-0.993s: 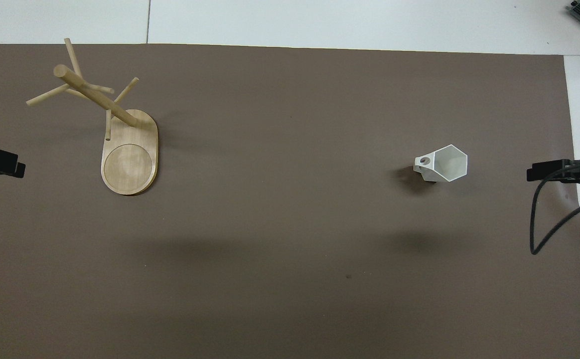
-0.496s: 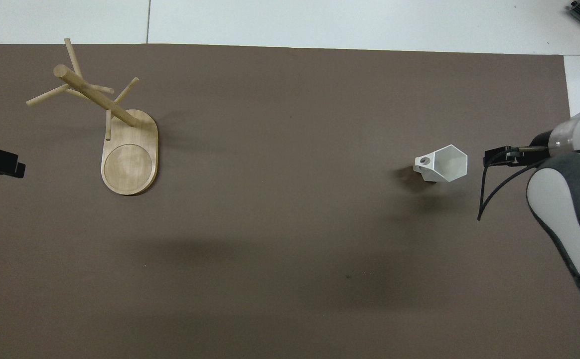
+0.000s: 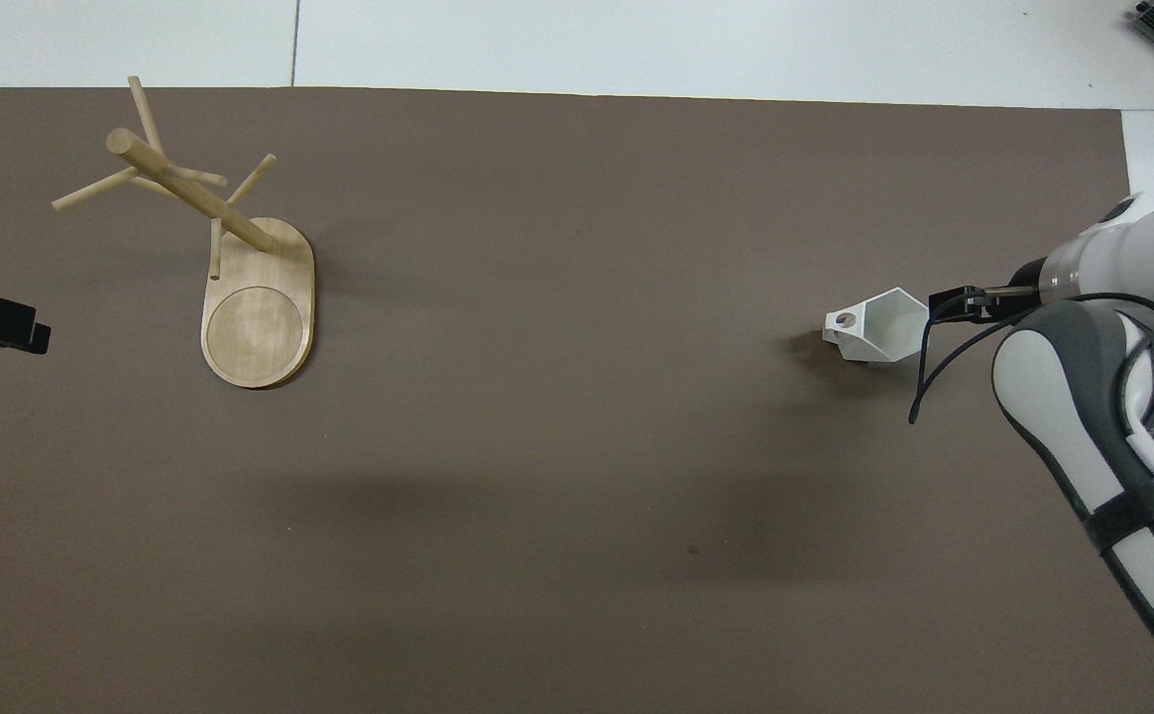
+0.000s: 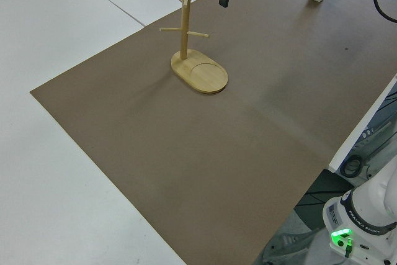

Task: Hang cup on rack
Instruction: 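Reach the right gripper to the white cup and grasp its rim, then lift the white cup with the right gripper and turn it upright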

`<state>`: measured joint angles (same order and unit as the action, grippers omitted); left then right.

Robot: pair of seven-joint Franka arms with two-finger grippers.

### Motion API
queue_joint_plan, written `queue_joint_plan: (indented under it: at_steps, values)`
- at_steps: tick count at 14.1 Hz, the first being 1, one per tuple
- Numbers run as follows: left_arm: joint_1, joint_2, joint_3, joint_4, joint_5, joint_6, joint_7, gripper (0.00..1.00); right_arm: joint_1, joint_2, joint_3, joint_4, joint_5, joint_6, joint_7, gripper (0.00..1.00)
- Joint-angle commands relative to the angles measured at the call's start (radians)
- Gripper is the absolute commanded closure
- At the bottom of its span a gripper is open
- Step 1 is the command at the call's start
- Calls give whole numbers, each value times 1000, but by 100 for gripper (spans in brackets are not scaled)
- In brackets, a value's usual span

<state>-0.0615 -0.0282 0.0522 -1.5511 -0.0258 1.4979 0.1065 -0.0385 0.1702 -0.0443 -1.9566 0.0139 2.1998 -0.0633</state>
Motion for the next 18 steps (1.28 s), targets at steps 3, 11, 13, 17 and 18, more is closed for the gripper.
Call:
queue_joint_plan:
  at_steps: [3, 11, 13, 17, 18]
  values:
    - [5, -30, -6, -37, 15, 13, -10, 0, 26, 20, 1, -68, 11, 107, 60, 0]
    - [5, -30, -6, -37, 15, 13, -10, 0, 28, 20, 1, -71, 11, 80, 60, 38]
    - [-3, -32, -8, -38, 15, 4, -7, 0, 31, 20, 1, -68, 12, 77, 66, 55]
    - [-9, -33, -12, -38, 15, -1, -14, 0, 32, 20, 1, -67, 12, 78, 88, 72]
    - [-9, -32, -11, -37, 15, 5, -14, 0, 32, 20, 1, -65, 12, 78, 88, 75]
